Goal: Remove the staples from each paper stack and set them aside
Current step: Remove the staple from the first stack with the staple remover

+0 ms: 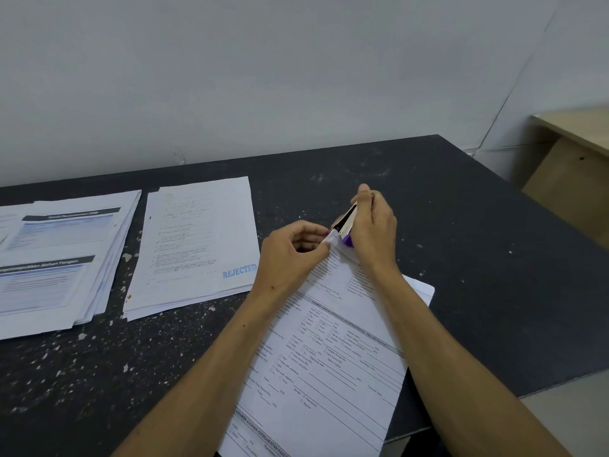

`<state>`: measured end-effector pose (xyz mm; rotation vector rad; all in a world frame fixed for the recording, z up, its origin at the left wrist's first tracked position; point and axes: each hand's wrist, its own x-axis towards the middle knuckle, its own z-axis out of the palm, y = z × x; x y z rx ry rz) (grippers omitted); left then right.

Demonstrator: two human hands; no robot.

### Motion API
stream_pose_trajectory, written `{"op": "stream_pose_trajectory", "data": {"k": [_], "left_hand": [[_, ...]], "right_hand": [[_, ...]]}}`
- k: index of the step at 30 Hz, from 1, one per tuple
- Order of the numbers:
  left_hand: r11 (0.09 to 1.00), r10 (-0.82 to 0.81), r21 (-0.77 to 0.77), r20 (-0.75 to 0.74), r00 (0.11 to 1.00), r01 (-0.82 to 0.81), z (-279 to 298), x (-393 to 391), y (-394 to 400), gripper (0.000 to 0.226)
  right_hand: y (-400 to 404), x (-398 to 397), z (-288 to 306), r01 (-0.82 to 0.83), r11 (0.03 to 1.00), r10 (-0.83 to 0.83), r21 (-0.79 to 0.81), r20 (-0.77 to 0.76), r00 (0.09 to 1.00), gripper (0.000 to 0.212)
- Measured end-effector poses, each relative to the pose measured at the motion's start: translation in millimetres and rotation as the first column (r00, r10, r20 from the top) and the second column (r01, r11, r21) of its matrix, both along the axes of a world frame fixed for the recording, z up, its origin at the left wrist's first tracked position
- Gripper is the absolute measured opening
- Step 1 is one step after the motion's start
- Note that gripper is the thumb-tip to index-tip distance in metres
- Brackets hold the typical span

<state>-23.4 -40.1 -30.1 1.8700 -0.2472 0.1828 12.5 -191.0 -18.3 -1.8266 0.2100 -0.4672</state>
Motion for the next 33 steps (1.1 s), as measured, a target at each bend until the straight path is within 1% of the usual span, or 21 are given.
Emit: {"op": "stream_pose_trajectory", "data": {"k": [5,7,10,12,15,17,20,23,25,28,30,33], "left_hand": [[0.999,0.036,-0.002,0.001,0.999,-0.036,-0.8,0.2,-0.1,0.041],[0.999,0.04,0.005,-0.002,0.999,-0.04,-1.4,1.2,0.4,0.045],[0.998,0.001,0.055,-0.014,1.0,-0.001,-1.5,1.8,-1.4,0.034],[0.997,-0.021,0.076,-0.025,0.999,0.023,-1.5,1.1,-3.7,0.026],[0.997,-0.032,0.07,-0.027,0.999,0.034,-1.5,0.9,-4.1,0.02],[0.998,-0.029,0.063,-0.029,0.999,0.03,-1.2,1.0,-3.9,0.018],[0.999,-0.019,0.041,-0.037,0.999,0.02,-0.8,0.6,-2.9,0.018],[1.0,-0.004,-0.029,-0.035,0.999,0.003,0.5,-0.8,-2.1,0.019],[0.996,0.021,-0.087,-0.039,0.999,-0.025,1.9,-2.3,-2.1,0.017],[0.99,0.048,-0.128,-0.025,0.999,-0.051,2.9,-2.5,-1.8,0.016],[0.99,0.051,-0.129,-0.019,0.999,-0.053,3.6,-2.9,-1.8,0.016],[0.995,0.039,-0.09,-0.006,0.999,-0.039,4.8,-3.3,-2.5,0.012]], "right_hand": [[1.6,0.2,2.3,0.081,0.997,-0.081,-0.006,0.018,0.997,0.038],[-2.1,1.3,3.0,0.123,0.992,-0.123,-0.011,0.002,0.992,0.039],[-12.8,3.3,4.1,0.182,0.983,-0.182,-0.021,-0.002,0.983,0.043],[-20.3,3.0,6.2,0.204,0.977,-0.205,-0.058,-0.013,0.979,0.044],[-29.0,2.3,7.9,0.212,0.971,-0.218,-0.112,-0.05,0.975,0.044],[-33.4,3.5,8.4,0.213,0.97,-0.222,-0.116,-0.07,0.973,0.044],[-40.6,5.9,5.5,0.193,0.974,-0.205,-0.118,-0.098,0.974,0.041],[-49.0,4.7,5.5,0.179,0.974,-0.193,-0.137,-0.098,0.976,0.04],[-53.8,1.8,8.0,0.17,0.964,-0.197,-0.204,-0.121,0.973,0.039],[-59.9,-2.5,10.5,0.116,0.927,-0.184,-0.357,-0.162,0.969,0.035],[-60.3,-4.4,11.6,0.047,0.895,-0.15,-0.443,-0.201,0.968,0.031],[-57.2,-7.3,13.8,-0.047,0.852,-0.101,-0.521,-0.252,0.962,0.028]]}}
